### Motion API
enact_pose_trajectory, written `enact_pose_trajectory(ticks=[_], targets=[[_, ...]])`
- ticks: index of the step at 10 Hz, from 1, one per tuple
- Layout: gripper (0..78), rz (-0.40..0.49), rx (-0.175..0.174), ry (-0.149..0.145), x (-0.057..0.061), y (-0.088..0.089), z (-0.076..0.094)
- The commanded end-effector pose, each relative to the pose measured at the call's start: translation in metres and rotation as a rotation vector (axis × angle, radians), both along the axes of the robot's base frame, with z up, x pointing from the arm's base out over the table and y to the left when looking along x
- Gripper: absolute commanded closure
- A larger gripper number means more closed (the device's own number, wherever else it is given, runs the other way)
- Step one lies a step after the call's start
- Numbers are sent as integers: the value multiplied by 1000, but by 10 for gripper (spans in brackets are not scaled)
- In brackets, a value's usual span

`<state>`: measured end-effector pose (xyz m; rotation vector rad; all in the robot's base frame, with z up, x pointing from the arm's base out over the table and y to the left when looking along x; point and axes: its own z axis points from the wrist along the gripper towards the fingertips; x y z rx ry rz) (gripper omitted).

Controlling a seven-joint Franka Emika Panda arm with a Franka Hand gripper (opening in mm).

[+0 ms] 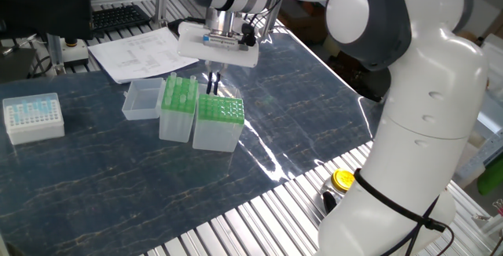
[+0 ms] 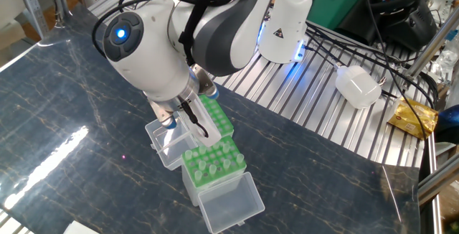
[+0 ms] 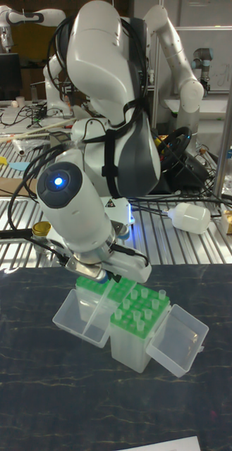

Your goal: Transfer all large pipette tips from one holder to another

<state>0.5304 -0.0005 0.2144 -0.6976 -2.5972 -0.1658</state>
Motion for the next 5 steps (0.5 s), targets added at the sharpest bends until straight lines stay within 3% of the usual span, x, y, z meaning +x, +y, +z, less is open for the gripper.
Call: enact_pose_trajectory(ticks=[1,5], targets=[[764,25,-2,8,1,0,1],[764,21,6,34,-9,7,6]])
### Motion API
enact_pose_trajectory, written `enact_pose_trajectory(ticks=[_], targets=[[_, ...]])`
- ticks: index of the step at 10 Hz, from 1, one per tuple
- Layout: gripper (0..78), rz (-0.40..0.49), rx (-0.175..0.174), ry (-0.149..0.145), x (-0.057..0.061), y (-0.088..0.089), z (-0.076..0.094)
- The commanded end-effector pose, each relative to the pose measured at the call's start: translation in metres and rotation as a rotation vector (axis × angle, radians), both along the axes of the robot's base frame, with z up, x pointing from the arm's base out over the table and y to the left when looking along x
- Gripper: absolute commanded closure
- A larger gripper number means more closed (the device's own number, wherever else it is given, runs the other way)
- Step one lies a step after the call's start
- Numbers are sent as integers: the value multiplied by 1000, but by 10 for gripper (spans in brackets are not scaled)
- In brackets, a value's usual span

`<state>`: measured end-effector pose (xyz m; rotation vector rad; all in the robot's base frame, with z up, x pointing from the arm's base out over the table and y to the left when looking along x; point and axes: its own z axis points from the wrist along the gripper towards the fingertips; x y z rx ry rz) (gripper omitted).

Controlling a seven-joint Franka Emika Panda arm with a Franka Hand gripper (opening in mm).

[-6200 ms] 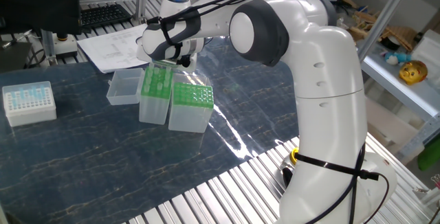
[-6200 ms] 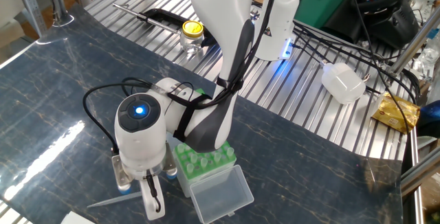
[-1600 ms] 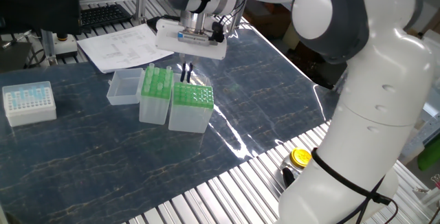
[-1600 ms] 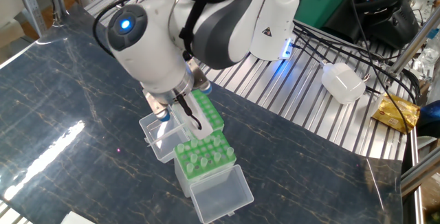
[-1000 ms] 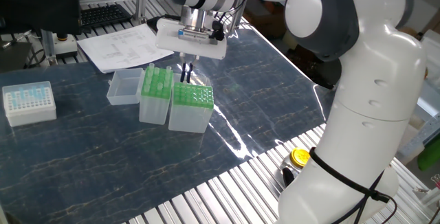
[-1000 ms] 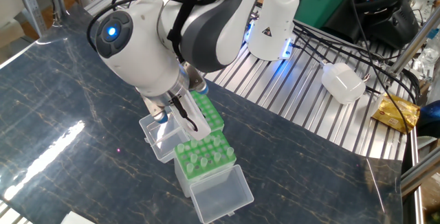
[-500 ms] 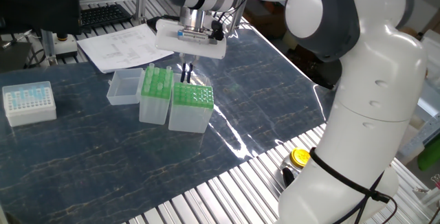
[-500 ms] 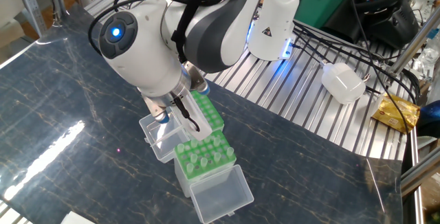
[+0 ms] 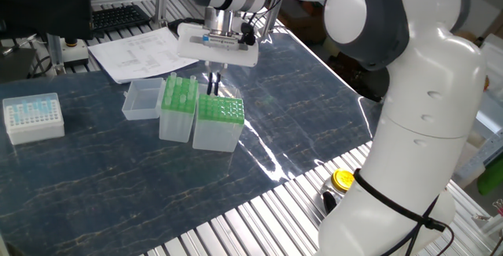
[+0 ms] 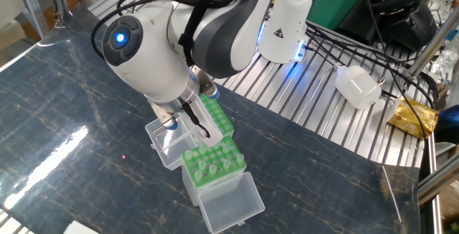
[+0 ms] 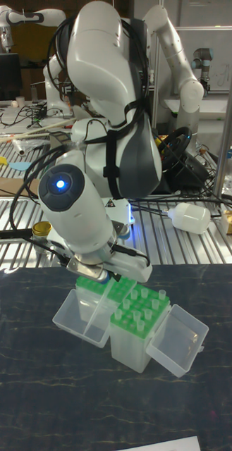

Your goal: Transfer all large pipette tips from one holder to another

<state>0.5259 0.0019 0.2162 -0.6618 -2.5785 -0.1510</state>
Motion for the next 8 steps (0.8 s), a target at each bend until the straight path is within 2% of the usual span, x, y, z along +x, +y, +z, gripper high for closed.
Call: enact_pose_trajectory(ticks=[1,6,7,8], targets=[[764,-4,5,12,-6,6,6],[764,26,19,51,-1,12,-3],[764,26,19,51,-1,12,-3],[764,36,21,77,3,12,-7]])
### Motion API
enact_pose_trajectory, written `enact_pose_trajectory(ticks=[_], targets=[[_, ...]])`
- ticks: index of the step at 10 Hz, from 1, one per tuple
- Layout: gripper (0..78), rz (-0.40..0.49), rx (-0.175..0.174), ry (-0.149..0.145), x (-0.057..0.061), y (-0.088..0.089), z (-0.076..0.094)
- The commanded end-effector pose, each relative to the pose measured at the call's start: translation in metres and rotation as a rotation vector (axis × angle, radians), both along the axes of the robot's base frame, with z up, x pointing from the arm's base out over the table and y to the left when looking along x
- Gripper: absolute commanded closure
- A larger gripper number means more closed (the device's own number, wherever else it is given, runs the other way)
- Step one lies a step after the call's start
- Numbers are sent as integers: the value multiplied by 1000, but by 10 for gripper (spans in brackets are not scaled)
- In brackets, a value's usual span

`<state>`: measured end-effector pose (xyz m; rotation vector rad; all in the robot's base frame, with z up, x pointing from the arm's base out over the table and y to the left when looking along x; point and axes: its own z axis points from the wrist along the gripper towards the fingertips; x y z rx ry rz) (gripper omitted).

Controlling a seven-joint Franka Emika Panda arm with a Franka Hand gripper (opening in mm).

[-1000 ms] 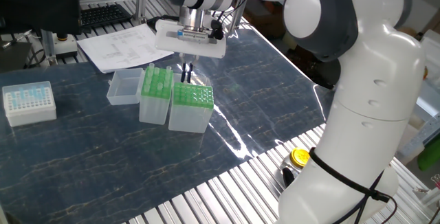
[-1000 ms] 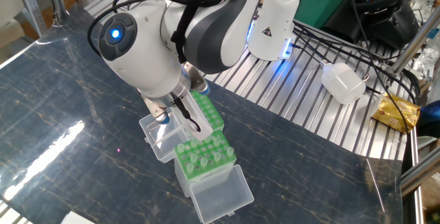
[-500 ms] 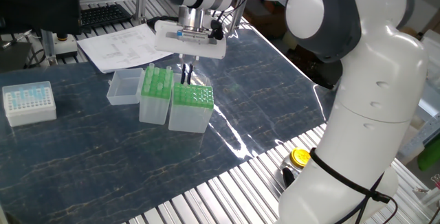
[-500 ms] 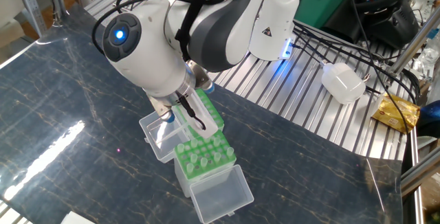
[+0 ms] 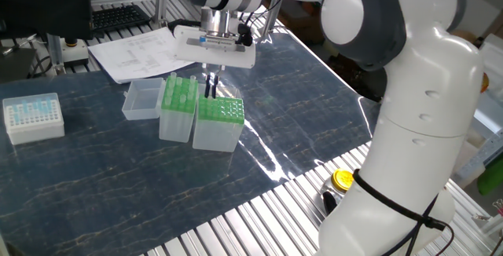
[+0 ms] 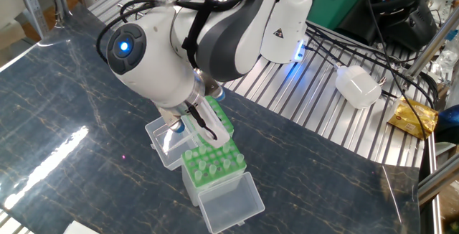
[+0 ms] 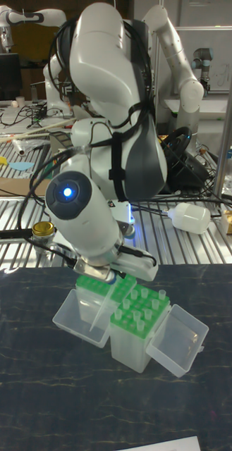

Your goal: Transfer all large pipette tips from one holder to another

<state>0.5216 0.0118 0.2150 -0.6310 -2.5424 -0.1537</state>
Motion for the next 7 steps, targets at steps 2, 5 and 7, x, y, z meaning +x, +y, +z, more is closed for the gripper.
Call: enact_pose_trajectory(ticks=[2,5,7], targets=[[764,27,9,52,8,1,-6],[764,33,9,65,9,0,-7],[764,33,8,84,9,-1,-6]])
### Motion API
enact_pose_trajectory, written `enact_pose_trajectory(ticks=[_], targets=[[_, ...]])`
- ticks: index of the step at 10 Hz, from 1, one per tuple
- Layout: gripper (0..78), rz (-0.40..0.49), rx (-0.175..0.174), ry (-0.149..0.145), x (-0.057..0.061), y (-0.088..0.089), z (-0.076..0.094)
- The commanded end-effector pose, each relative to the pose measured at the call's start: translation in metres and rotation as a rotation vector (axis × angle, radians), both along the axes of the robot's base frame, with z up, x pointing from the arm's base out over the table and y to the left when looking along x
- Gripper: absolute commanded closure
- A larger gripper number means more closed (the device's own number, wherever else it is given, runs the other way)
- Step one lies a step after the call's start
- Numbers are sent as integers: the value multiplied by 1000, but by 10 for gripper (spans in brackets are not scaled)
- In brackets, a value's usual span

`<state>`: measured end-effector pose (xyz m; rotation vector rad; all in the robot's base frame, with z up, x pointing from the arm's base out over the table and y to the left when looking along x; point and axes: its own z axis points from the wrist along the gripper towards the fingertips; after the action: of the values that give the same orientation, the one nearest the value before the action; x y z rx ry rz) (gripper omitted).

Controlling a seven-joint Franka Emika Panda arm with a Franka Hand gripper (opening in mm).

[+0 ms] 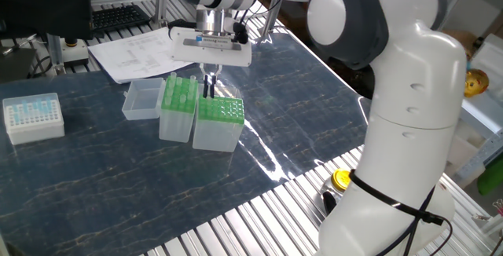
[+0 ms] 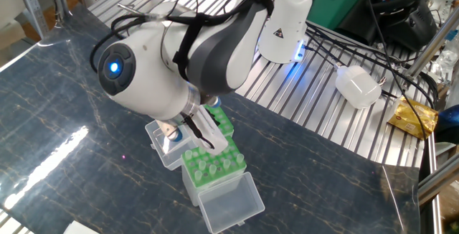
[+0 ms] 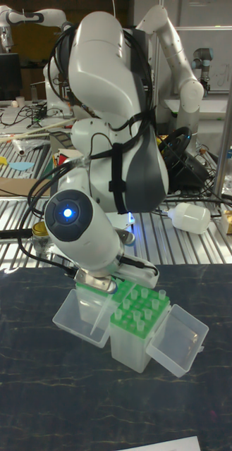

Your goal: Transfer all large pipette tips from one holder to another

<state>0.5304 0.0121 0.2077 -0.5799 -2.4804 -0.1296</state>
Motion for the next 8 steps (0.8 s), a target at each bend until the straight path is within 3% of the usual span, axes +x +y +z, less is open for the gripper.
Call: enact_pose_trajectory(ticks=[1,6,8], targets=[[764,2,3,19,0,-3,3],[764,1,-1,56,5,-6,9],[764,3,0,58,6,-7,10]])
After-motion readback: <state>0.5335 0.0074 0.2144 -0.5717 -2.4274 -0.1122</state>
